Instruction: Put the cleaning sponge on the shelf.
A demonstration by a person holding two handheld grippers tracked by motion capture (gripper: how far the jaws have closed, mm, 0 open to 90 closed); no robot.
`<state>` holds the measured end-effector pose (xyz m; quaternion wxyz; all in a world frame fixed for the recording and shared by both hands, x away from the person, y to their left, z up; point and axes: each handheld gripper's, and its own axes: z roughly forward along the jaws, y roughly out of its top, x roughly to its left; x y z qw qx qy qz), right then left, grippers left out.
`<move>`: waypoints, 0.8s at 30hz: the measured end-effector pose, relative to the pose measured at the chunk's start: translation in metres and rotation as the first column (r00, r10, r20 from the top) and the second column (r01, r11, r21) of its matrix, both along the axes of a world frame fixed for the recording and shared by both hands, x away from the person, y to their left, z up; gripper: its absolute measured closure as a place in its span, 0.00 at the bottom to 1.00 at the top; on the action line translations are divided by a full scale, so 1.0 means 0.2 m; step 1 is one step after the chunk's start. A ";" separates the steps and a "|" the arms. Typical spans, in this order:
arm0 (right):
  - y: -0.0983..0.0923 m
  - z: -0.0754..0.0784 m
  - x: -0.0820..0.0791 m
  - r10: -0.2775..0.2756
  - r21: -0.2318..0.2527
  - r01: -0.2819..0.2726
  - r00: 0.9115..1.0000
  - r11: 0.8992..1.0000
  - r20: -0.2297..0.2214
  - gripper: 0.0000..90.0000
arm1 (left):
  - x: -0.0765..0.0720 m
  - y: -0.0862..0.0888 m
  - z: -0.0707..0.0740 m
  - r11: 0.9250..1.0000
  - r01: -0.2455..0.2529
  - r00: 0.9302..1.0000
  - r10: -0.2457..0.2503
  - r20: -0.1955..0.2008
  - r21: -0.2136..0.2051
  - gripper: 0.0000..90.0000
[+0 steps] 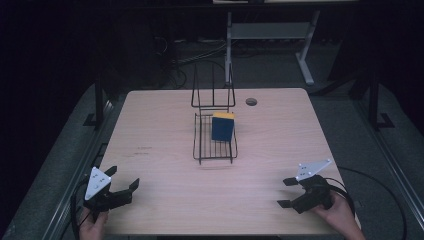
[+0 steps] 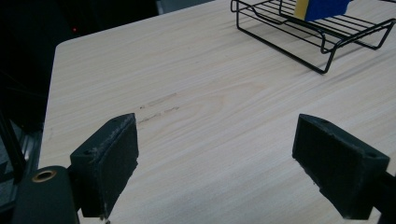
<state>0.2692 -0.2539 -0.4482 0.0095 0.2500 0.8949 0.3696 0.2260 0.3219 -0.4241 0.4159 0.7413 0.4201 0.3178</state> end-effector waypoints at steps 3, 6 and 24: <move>-0.01 -0.01 -0.02 -0.007 -0.001 0.007 1.000 1.000 -0.001 0.21 | 0.00 0.00 0.00 1.000 -0.001 1.000 0.001 0.000 0.000 0.15; -0.01 -0.01 -0.03 -0.014 0.001 0.014 1.000 1.000 -0.003 0.21 | 0.00 0.00 0.00 1.000 -0.001 1.000 0.001 0.000 0.000 0.15; -0.07 -0.07 -0.10 -0.048 0.015 0.048 0.999 0.999 -0.010 0.21 | 0.00 0.00 0.00 1.000 0.000 1.000 0.000 0.001 0.005 0.15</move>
